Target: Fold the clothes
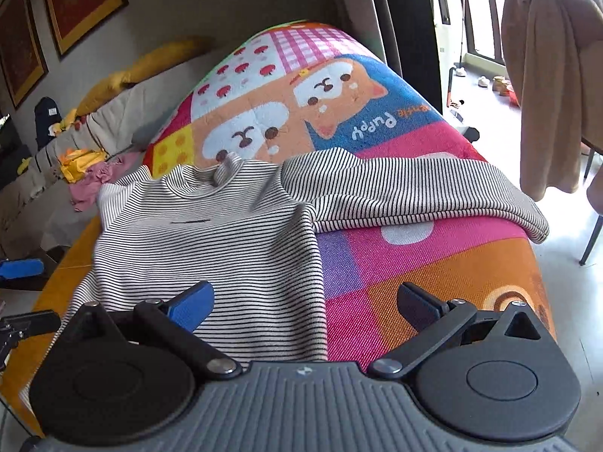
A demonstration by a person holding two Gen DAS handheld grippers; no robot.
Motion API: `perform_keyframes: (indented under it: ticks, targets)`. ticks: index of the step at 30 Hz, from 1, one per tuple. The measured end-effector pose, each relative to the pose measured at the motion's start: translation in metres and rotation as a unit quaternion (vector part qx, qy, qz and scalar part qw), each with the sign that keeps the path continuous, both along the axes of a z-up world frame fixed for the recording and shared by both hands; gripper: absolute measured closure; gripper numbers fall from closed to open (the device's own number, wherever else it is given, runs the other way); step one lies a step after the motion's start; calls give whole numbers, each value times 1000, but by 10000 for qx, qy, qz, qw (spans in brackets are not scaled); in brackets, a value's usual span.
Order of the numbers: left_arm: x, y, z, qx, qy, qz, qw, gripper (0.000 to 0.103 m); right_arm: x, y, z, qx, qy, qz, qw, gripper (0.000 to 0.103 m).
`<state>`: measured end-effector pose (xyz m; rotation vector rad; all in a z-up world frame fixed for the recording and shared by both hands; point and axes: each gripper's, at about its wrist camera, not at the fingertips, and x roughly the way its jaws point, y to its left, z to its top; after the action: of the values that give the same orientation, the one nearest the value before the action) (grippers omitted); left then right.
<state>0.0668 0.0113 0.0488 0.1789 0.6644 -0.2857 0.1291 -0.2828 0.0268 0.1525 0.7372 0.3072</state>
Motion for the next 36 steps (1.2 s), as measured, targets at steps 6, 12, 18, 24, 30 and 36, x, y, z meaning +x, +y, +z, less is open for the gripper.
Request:
perform_keyframes:
  ticks: [6, 12, 18, 24, 30, 36]
  targets:
    - [49, -8, -23, -551, 582, 67, 9968, 0, 16, -19, -25, 570, 565, -151, 9967, 0]
    - [72, -12, -49, -651, 1041, 232, 9922, 0, 13, -30, -28, 916, 540, -39, 9943, 0]
    - [75, -20, -56, -275, 1173, 54, 9927, 0, 30, -52, -17, 1405, 700, 60, 9876, 0]
    - [72, -24, -57, 26, 1165, -162, 9931, 0, 50, -166, -6, 2881, 782, -1549, 9418, 0]
    - [73, -28, -57, 54, 1143, -6, 9934, 0, 68, -226, -68, 4538, 1335, -2448, 8464, 0]
    - [72, -27, -57, 40, 1112, -21, 9938, 0, 114, -221, -98, 4688, 1090, -2598, 8372, 0]
